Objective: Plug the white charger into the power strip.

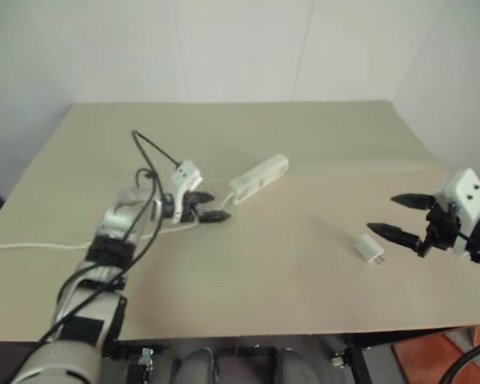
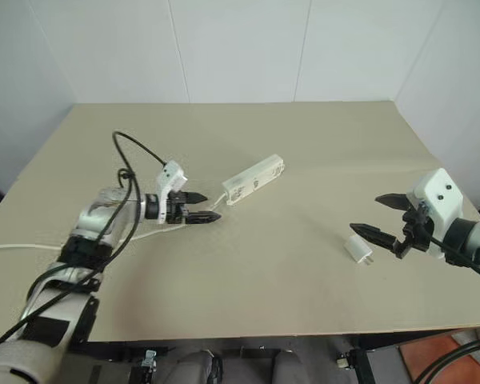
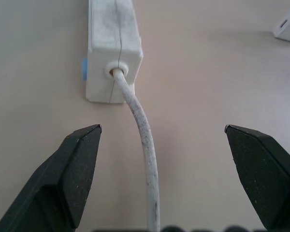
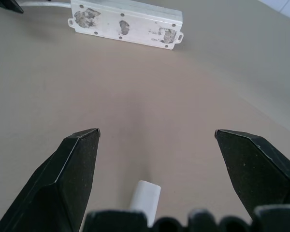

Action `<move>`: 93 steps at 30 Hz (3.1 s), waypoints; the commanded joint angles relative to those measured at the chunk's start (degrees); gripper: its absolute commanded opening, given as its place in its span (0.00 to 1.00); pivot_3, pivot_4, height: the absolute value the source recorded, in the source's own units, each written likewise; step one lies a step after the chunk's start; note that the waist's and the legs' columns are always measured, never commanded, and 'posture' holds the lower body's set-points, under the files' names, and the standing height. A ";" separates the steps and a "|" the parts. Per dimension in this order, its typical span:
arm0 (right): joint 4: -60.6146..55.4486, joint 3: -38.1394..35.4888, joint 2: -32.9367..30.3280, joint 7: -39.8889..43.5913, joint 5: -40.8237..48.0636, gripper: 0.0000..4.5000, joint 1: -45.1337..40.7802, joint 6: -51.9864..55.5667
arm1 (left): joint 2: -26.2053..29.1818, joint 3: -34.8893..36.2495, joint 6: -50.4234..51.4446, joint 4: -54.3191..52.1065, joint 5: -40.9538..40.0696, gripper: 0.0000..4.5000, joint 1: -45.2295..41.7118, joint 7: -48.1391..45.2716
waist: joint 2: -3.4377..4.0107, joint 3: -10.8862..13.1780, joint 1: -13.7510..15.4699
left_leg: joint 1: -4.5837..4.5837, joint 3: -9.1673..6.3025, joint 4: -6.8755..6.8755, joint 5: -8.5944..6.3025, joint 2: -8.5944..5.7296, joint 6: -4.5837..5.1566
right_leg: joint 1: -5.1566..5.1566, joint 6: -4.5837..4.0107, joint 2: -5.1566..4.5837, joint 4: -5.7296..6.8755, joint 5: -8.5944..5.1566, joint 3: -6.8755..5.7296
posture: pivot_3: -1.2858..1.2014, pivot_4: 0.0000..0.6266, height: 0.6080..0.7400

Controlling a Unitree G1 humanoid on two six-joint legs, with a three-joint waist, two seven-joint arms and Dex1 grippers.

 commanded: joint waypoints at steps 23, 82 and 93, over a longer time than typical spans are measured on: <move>-4.61 -3.85 0.99 -2.50 3.16 1.00 4.44 1.20 | 14.97 -3.94 -52.42 -15.56 6.30 0.01 20.33 -18.13 | 0.01 0.00 0.61 | 0.11 0.07 -0.14 0.00 0.11 -0.02 | -0.01 -0.04 -0.16 -0.07 0.01 0.15 | 0.52 0.24 1.00; -5.98 -2.28 1.82 -5.18 5.96 1.00 1.90 3.27 | -2.25 0.82 -44.82 -0.72 0.30 0.99 18.52 -16.08 | 0.03 -0.02 0.94 | 0.24 0.04 -0.03 0.00 0.07 0.00 | 0.15 -0.04 -0.05 0.01 0.02 0.09 | 0.52 0.24 1.00; -5.34 -1.72 1.24 -4.41 5.81 1.00 0.89 3.34 | -2.97 0.45 -46.10 -0.01 -0.03 0.95 19.90 -17.81 | 0.03 -0.02 0.95 | 0.24 0.04 -0.03 0.00 0.07 0.00 | 0.16 -0.04 -0.05 0.00 0.02 0.09 | 0.52 0.24 1.00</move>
